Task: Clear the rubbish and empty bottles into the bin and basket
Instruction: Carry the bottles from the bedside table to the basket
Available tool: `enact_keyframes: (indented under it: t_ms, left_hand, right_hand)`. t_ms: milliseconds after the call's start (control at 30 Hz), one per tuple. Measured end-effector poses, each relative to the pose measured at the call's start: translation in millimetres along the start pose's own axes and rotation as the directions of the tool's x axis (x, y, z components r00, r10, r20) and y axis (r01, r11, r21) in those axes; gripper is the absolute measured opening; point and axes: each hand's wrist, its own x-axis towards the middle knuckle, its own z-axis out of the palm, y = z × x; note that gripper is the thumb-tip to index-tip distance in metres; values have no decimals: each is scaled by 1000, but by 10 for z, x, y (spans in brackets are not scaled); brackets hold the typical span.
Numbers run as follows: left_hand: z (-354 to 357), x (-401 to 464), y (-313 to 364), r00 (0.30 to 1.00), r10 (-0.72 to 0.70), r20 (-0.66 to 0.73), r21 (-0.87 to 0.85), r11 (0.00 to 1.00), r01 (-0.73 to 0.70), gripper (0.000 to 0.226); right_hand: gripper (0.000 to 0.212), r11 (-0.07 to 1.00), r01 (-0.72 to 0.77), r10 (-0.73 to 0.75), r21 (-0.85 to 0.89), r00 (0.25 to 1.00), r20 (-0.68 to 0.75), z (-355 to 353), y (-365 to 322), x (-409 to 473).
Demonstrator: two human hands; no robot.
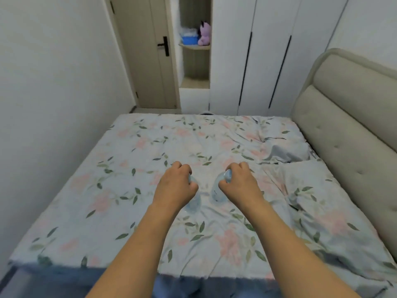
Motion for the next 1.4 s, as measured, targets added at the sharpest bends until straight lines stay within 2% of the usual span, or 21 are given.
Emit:
enact_keyframes:
  t_ms: [200,433,567,767,933,1033,1200,1300,1400]
  left_hand:
    - [-660,-355,-1049,960,-257,-110,-11,966,258,31]
    - [-1418,-1022,-2249,843,-480,-243,-67,875,479,27]
    - [-1781,-1430,-2824,746,-582,-324,-108,806,582,23]
    - [-2193,-1898,-3505,554,-741,-379,-211,652,728,16]
    - [-2484,-2164,-3926,401,-809,-429,-262,537,802,14]
    - [-2665,-2322,-4171,332,-828,-451,-285,486,826,16]
    - [-2958,-2584,-4584,201,-823,-532,-337,423,841,19]
    - [-3130,-2750,-4860,155,-826,-541,-354,391,850,21]
    - [-3298,-2914,-5213,137,-817,-559,-369,394,842,23]
  right_hand:
    - [30,966,253,-258,51,956,138,586,-1233,45]
    - [31,869,482,-494,109,838,233,1206,-2645,-269]
    - [31,804,572,-594,164,755,278,1509,-3341,-474]
    - [27,705,681,-698,199,614,370,1949,-4203,-653]
    - [27,599,752,-780,276,468,416,2350,-4900,-734]
    - [28,531,776,-821,340,371,435,2552,-5302,-782]
    - [28,461,777,-855,429,260,448,2888,-5931,-991]
    - [27,437,777,-860,453,213,464,3120,-6282,-1170]
    - [27,406,784,-870,469,176,460,3355,-6656,-1329]
